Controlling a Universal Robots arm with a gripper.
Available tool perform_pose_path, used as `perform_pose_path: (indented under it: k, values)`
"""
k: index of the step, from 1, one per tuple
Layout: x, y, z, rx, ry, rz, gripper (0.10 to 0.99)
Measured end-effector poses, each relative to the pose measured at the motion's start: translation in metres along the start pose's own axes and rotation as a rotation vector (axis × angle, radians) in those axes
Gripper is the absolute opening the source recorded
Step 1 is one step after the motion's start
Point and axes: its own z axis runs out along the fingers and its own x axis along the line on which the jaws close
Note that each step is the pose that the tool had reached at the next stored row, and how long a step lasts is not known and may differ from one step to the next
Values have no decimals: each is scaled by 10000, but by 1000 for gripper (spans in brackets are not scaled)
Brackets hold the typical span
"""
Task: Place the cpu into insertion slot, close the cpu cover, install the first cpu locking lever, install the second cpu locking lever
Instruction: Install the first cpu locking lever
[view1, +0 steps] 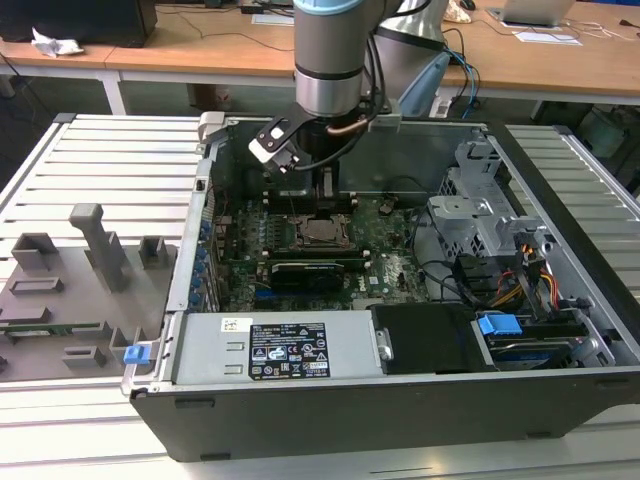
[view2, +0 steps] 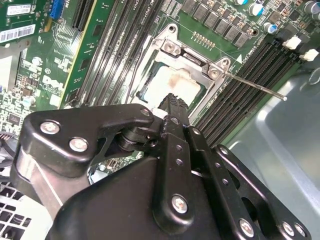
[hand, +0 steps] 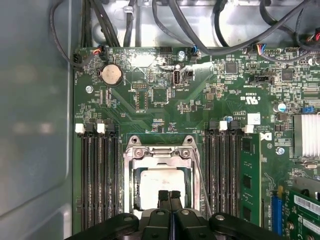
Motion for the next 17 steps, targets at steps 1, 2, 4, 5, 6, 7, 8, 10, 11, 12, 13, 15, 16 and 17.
perform_pose_path:
  k: [1, 2, 4, 5, 6, 7, 8, 10, 11, 12, 13, 15, 16, 17]
  values:
    - [0, 1, -20, 0, -5, 0, 106]
    - [0, 1, -36, 0, -10, 0, 106]
    - [0, 3, -59, 0, -10, 0, 106]
    - [0, 3, -68, 0, -11, -1, 106]
    - [1, 3, -76, 0, -12, 0, 106]
    - [1, 4, -85, 0, -13, 0, 106]
    - [1, 4, -93, -1, -16, -1, 106]
    - [1, 5, -115, 0, -30, -1, 106]
    - [1, 6, -127, -1, -33, -1, 106]
    - [1, 6, -138, 0, -37, -2, 106]
    - [1, 7, -150, 0, -38, -2, 106]
    - [1, 6, -152, -1, -34, -110, 106]
    - [1, 3, -152, 0, -61, -225, 106]
    - [1, 3, -153, 1, -110, -381, 106]
